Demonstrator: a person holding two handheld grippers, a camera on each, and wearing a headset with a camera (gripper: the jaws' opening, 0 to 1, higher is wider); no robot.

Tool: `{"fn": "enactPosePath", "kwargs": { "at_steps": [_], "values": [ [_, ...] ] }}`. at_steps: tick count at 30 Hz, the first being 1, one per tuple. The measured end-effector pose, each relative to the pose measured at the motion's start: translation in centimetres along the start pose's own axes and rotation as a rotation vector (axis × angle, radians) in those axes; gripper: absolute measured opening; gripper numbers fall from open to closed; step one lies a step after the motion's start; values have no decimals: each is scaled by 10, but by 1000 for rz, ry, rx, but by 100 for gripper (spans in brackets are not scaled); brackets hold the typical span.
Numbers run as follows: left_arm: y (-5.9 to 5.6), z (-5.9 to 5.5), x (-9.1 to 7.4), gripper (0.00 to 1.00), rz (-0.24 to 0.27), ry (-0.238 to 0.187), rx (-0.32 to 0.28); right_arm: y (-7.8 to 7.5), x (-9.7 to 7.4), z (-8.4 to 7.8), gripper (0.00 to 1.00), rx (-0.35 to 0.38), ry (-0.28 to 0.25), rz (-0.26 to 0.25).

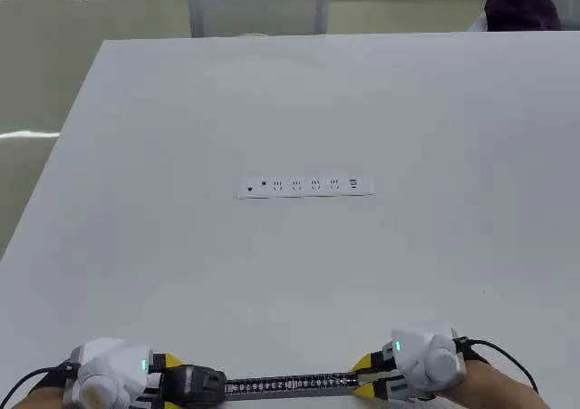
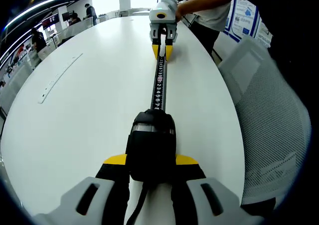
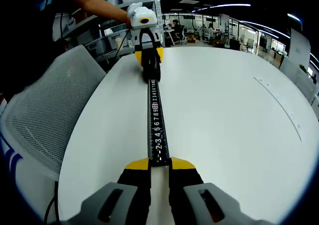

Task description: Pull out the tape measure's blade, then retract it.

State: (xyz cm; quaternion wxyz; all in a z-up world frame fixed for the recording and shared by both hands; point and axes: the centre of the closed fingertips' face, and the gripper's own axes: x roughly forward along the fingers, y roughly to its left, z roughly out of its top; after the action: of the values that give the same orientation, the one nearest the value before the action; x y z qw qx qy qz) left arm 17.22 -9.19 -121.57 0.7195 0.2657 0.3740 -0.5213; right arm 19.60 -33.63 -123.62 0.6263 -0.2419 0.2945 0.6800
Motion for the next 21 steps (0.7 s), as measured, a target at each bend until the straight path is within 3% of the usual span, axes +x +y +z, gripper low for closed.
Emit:
{"fn": "enactPosePath", "kwargs": {
  "at_steps": [21],
  "values": [
    [0, 0, 0, 28, -7, 14, -2, 1, -7, -9, 10, 14, -2, 5]
  ]
}}
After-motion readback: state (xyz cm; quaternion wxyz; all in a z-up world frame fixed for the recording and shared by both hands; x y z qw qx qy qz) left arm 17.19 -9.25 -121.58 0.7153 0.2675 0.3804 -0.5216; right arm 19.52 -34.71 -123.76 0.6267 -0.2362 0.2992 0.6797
